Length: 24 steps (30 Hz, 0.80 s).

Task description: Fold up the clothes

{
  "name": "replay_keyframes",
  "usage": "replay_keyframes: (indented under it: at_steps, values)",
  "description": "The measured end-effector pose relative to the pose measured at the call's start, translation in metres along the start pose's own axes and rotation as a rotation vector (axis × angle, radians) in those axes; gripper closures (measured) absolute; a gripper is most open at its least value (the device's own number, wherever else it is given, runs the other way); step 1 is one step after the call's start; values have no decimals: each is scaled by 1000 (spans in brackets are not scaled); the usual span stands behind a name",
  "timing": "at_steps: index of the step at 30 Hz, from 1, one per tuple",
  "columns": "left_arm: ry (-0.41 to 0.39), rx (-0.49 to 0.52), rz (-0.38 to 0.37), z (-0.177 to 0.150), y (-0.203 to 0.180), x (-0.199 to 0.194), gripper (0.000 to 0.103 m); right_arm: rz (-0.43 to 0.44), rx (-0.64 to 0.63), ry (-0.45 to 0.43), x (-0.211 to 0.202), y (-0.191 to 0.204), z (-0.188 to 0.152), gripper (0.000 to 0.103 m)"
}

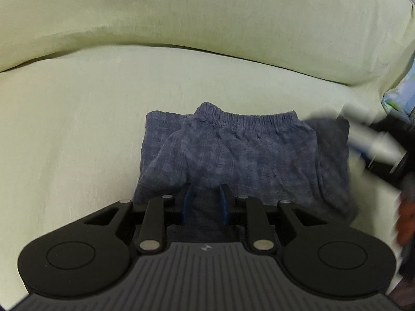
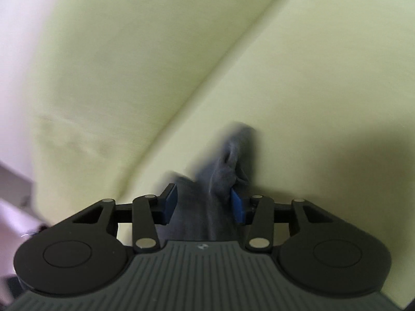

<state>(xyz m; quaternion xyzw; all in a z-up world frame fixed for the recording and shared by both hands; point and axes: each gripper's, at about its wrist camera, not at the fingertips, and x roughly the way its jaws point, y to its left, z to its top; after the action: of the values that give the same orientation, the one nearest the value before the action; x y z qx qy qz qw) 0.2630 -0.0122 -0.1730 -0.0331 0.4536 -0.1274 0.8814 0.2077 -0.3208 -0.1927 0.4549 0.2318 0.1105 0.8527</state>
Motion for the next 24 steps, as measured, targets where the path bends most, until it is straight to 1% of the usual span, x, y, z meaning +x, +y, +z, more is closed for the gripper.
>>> replay_keyframes:
  at_steps: [1, 2, 3, 4, 5, 8, 9, 10, 11, 12, 13, 15, 17, 19, 20, 21, 24]
  values:
    - [0, 7, 1, -1, 1, -1, 77, 7, -27, -27, -7, 8, 4, 63]
    - [-1, 11, 1, -1, 1, 1, 77, -11, -48, -31, -12, 10, 7, 62]
    - [-3, 14, 1, -1, 1, 3, 77, -108, -100, 16, -20, 13, 9, 61]
    - [-4, 18, 1, -2, 1, 5, 77, -173, -131, 75, -26, 11, 5, 60]
    - [-6, 20, 3, -2, 1, 6, 77, -194, -137, 129, -36, 5, -3, 60]
    - [-12, 34, 10, 0, 0, 7, 77, -191, -47, 202, -61, -18, -34, 60]
    - [-12, 37, 13, 0, -1, 9, 77, -193, 2, 196, -66, -25, -44, 63]
    - [-10, 36, 15, 2, -2, 10, 77, -196, 53, 187, -70, -32, -55, 77]
    - [-7, 32, 16, 4, -2, 12, 77, -199, 103, 178, -75, -39, -65, 84]
    - [-2, 30, 13, 6, -1, 13, 77, -213, 176, 148, -76, -46, -76, 92]
    - [2, 27, 10, 7, 0, 14, 77, -203, 236, 137, -74, -49, -83, 96]
    - [8, 21, 4, 9, 2, 11, 77, -178, 352, 118, -68, -55, -97, 98]
    - [13, 15, -3, 10, 5, 11, 77, -134, 440, 99, -63, -57, -107, 97]
    - [13, 8, -8, 10, 6, 11, 77, -77, 571, 7, -66, -62, -114, 93]
    - [11, 10, -10, 9, 7, 11, 77, -56, 600, -16, -65, -63, -116, 85]
    - [10, 12, -9, 9, 6, 12, 77, -40, 608, -10, -63, -63, -115, 74]
    - [9, 29, 0, 9, 3, 12, 77, -21, 537, 42, -50, -49, -105, 63]
